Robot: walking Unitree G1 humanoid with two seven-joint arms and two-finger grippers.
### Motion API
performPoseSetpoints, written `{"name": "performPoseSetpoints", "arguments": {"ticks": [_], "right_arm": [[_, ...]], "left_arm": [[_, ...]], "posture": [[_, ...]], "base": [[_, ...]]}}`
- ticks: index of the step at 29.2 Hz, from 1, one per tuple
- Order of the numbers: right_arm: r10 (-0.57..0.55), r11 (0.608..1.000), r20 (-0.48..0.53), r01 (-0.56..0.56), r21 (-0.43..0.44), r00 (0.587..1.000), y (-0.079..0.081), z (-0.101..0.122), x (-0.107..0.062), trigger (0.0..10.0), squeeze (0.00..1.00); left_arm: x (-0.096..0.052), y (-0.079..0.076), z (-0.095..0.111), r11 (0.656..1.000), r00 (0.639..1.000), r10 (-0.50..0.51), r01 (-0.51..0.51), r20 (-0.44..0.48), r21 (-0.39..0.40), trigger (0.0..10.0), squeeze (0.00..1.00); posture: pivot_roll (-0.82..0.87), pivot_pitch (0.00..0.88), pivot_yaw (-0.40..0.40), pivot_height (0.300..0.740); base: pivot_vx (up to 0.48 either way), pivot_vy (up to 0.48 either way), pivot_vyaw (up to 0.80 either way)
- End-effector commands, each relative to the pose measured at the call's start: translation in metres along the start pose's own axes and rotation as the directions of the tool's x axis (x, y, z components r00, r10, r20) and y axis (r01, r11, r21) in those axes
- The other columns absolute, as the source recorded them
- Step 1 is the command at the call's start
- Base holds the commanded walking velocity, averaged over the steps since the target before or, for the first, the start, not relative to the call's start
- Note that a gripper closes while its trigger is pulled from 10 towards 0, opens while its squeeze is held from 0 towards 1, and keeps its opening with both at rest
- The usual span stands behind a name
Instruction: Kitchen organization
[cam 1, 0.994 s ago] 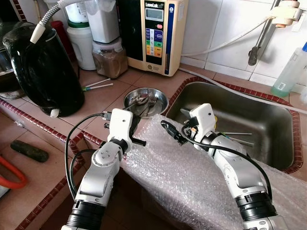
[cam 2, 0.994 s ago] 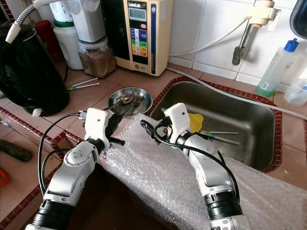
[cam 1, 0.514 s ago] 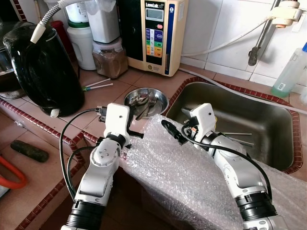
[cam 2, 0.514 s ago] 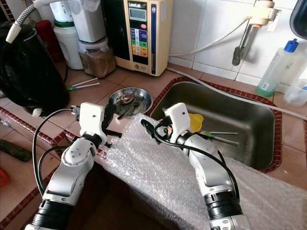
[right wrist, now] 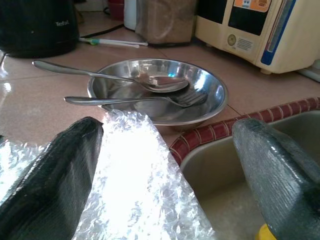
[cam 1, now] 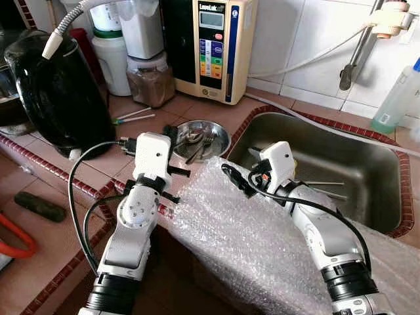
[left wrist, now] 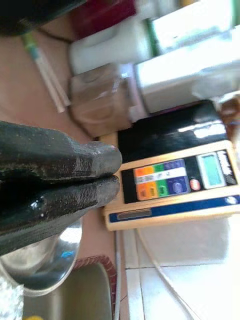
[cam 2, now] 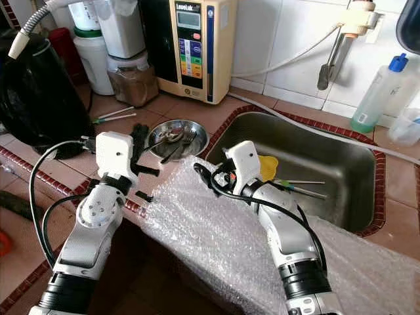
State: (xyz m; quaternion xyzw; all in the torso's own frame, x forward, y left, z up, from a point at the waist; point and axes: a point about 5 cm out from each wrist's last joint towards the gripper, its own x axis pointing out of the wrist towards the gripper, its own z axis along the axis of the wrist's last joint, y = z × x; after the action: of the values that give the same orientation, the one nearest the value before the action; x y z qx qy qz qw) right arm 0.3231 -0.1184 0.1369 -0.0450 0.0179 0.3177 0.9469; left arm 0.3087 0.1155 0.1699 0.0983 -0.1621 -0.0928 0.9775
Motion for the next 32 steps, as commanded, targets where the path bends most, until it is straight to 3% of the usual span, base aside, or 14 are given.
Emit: {"name": "performPoseSetpoints", "arguments": {"ticks": [1,2,4,7,12,17,21,24,29,32], "right_arm": [[-0.015,1.000,0.018,0.016,-0.016,1.000,-0.003,0.006,0.004,10.0,0.00],[-0.017,1.000,0.018,0.017,-0.018,1.000,-0.004,0.006,0.004,10.0,0.00],[-0.018,1.000,0.018,0.018,-0.020,1.000,-0.004,0.006,0.004,10.0,0.00],[-0.024,1.000,0.019,0.024,-0.020,1.000,-0.005,0.006,0.004,10.0,0.00],[-0.029,0.999,0.014,0.029,-0.019,0.999,-0.005,0.004,0.003,10.0,0.00],[-0.034,0.999,0.008,0.034,-0.018,0.999,-0.005,0.001,0.003,10.0,0.00],[-0.034,0.999,0.005,0.034,-0.019,0.999,-0.005,0.000,0.004,10.0,0.00],[-0.036,0.999,0.002,0.036,-0.022,0.999,-0.005,0.000,0.004,10.0,0.00],[-0.047,0.999,-0.002,0.047,-0.026,0.999,-0.007,-0.001,0.004,10.0,0.00],[-0.049,0.998,-0.002,0.049,-0.027,0.999,-0.007,-0.002,0.004,10.0,0.00]], "left_arm": [[0.003,-0.003,0.010,1.000,0.999,-0.008,0.007,0.052,0.017,0.0,0.00],[0.002,-0.005,0.013,0.997,0.996,-0.036,0.030,0.085,0.065,0.0,0.00],[0.002,-0.008,0.014,0.995,0.993,-0.059,0.050,0.101,0.086,0.0,0.00],[0.002,-0.010,0.008,0.999,0.998,-0.037,0.038,0.041,-0.026,0.0,0.00],[0.001,-0.014,0.004,0.991,0.996,-0.091,0.093,0.020,-0.093,0.0,0.00],[0.004,-0.009,0.003,0.969,0.998,-0.057,0.053,-0.011,-0.241,0.0,0.00],[0.005,-0.011,-0.002,0.888,0.995,-0.065,0.020,-0.080,-0.460,0.0,0.00],[0.004,-0.013,-0.003,0.861,0.993,-0.095,0.043,-0.076,-0.506,0.0,0.00],[0.001,-0.017,-0.005,0.774,0.986,-0.135,0.045,-0.096,-0.631,0.0,0.00],[0.001,-0.013,-0.005,0.780,0.987,-0.127,0.036,-0.102,-0.625,0.0,0.00]], "posture": [[0.01,0.000,0.010,0.740],[0.01,0.000,0.010,0.740],[0.01,0.000,0.010,0.740],[0.01,0.000,0.009,0.740],[0.01,0.000,0.009,0.740],[0.01,0.000,0.008,0.740],[0.02,0.000,0.008,0.740],[0.02,0.000,0.008,0.740],[0.02,0.000,0.010,0.740],[0.02,0.000,0.011,0.740]], "base": [[0.000,0.000,0.00],[0.000,0.000,0.00],[0.000,0.000,0.00],[0.000,0.000,0.00],[0.000,0.000,0.00],[0.000,0.000,0.00],[0.000,0.000,0.00],[0.000,0.000,0.00],[0.000,0.000,0.00],[0.000,0.000,0.00]]}}
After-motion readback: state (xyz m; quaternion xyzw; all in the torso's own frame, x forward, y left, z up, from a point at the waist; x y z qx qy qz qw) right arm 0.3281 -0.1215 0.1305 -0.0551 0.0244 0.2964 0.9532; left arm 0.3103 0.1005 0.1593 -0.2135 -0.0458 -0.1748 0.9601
